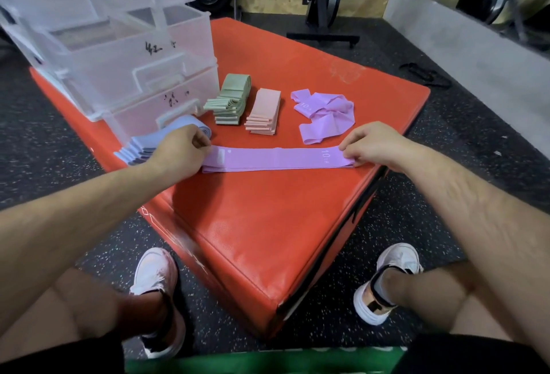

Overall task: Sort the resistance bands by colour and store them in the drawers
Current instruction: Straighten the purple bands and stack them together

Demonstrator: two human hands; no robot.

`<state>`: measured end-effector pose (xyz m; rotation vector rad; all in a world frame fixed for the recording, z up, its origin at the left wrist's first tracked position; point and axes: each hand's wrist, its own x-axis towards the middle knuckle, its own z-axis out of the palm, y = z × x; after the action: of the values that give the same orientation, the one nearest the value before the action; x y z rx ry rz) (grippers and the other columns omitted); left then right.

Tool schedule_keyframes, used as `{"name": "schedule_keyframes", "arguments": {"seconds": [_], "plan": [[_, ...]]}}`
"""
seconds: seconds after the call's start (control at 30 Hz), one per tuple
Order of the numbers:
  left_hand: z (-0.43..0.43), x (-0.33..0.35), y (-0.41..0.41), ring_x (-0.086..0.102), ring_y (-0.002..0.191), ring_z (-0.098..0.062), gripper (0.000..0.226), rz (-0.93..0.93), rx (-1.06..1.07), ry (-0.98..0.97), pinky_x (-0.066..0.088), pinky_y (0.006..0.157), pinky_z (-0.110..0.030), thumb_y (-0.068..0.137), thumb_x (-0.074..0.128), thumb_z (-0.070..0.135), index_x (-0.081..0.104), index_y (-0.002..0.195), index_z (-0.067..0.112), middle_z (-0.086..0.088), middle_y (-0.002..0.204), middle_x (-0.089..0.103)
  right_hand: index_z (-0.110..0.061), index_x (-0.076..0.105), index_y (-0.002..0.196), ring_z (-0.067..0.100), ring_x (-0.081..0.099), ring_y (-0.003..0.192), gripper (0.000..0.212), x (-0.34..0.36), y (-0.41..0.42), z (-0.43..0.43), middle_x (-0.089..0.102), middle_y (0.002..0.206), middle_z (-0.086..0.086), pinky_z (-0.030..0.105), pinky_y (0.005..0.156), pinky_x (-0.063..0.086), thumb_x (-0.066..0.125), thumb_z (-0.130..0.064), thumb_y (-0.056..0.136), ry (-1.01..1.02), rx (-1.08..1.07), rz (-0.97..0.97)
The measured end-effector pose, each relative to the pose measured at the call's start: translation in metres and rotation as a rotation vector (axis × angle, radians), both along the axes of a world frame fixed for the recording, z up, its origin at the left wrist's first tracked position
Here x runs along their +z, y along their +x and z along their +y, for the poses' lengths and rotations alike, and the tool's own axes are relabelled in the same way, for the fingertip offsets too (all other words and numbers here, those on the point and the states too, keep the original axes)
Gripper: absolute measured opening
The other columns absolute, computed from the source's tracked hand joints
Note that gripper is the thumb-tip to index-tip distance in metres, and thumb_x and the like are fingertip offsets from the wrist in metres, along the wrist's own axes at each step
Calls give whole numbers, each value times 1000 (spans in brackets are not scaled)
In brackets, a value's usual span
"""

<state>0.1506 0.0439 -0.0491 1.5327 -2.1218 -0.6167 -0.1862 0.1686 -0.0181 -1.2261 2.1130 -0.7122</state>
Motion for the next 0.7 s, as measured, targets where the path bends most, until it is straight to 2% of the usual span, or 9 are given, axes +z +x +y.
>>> {"name": "schedule_keyframes", "arguments": {"seconds": [0.13,0.23,0.3,0.4,0.47,0.53,0.6,0.7], "plan": [[0,0,0,57,88,-19,5,3,-27,-50,38,76,-25,89,66,12,68,94,13,-2,92,65,-2,75,86,19,67,63,16,0,-1,0,72,77,6,16,43,47,62,6,81,5,-1,58],[-1,-4,1,55,81,-17,5,-15,-78,-76,34,61,-18,88,67,10,68,93,12,0,87,63,-9,77,85,14,68,60,21,-5,-5,0,76,79,8,30,66,58,63,4,77,5,33,130],[1,-5,2,54,74,-16,3,-54,-121,-97,35,55,-14,86,69,9,70,88,12,0,80,64,-15,77,86,14,67,61,23,-9,-6,-1,75,77,3,33,71,57,66,2,76,18,55,180],[1,-7,1,48,73,-11,3,-96,-168,-115,41,62,-25,84,71,10,71,81,11,-1,72,58,-19,76,89,14,61,64,23,-9,-6,-1,70,79,-3,26,62,49,70,-1,77,30,96,262],[0,-7,1,45,88,-11,4,-122,-164,-110,36,72,-21,84,71,12,71,82,15,-2,82,52,-21,75,88,14,61,66,21,-8,-6,-1,71,80,-2,25,58,44,69,-3,78,46,124,306],[-3,-8,1,47,99,-15,11,-145,-161,-104,37,79,-23,82,70,13,69,79,23,-6,95,54,-22,73,83,17,63,71,18,-6,-6,-2,71,81,-1,25,59,42,66,-6,80,11,169,371],[-5,-7,-5,49,103,-21,18,-133,-168,-137,42,82,-28,80,67,10,66,74,27,-8,95,58,-23,74,83,20,61,81,18,-7,-3,-8,67,93,1,27,69,43,62,-10,82,-85,215,469],[-4,2,-29,53,97,-23,12,-82,-167,-204,45,87,-32,79,68,13,68,76,24,-6,93,58,-22,76,97,24,52,112,26,-7,9,-20,57,116,4,32,94,41,55,-10,89,-171,306,539]]}}
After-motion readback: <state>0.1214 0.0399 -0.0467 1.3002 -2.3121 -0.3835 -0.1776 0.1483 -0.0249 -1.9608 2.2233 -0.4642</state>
